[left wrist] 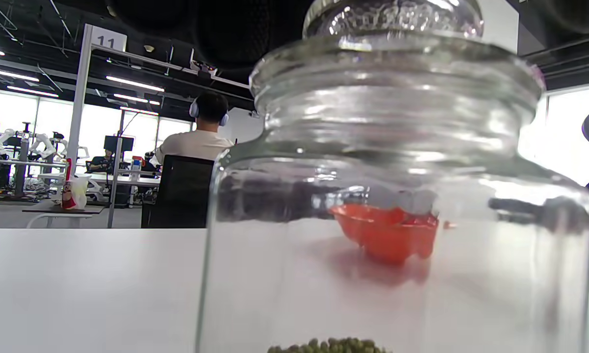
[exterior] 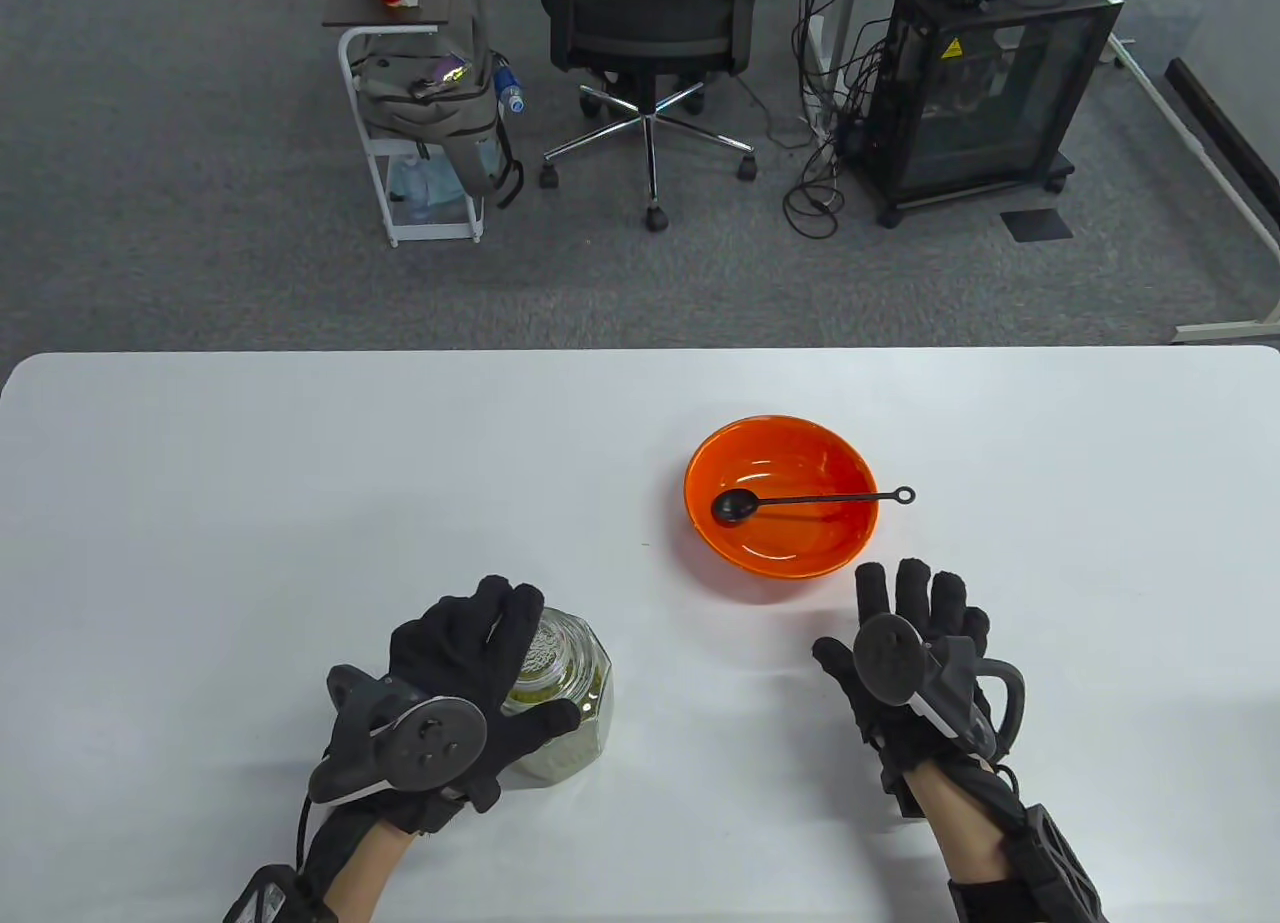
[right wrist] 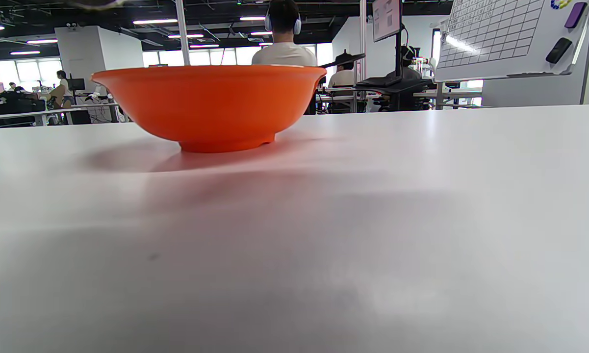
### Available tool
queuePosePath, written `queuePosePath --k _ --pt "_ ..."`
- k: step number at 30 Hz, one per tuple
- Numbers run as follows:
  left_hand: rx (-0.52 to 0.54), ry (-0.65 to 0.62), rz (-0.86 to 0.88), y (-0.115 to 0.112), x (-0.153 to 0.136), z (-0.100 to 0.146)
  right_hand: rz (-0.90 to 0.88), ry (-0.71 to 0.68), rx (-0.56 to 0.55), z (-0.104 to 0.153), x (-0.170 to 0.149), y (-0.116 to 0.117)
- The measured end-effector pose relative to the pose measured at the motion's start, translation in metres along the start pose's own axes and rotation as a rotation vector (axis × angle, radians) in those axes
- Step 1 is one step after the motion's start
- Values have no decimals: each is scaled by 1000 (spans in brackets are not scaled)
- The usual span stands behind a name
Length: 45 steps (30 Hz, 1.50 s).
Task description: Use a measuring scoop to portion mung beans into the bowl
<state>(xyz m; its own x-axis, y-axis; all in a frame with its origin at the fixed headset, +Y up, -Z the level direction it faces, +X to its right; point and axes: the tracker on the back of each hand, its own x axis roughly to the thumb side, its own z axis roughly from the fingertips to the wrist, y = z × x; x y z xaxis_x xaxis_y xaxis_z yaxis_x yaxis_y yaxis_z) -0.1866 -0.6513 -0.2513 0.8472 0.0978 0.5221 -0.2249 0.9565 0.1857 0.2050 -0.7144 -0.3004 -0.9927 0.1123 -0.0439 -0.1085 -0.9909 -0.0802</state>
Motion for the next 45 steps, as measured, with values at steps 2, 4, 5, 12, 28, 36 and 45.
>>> queuePosePath --k 2,4,5,12,28,36,45 --pt "-25 1 -5 -3 2 -3 2 -1 5 0 1 1" --pt "-28 4 -32 -3 3 -5 0 0 6 0 1 1" --pt "-24 12 -38 -3 3 -6 0 1 6 0 0 1" --pt "-12 29 -54 -2 4 -15 -1 6 9 0 0 1" --pt "52 31 -136 4 10 -18 2 10 17 0 -1 2" --pt "220 80 -88 42 -4 0 -4 13 12 -1 -2 2" --pt "243 267 -47 51 -65 21 -4 19 24 -1 -3 4"
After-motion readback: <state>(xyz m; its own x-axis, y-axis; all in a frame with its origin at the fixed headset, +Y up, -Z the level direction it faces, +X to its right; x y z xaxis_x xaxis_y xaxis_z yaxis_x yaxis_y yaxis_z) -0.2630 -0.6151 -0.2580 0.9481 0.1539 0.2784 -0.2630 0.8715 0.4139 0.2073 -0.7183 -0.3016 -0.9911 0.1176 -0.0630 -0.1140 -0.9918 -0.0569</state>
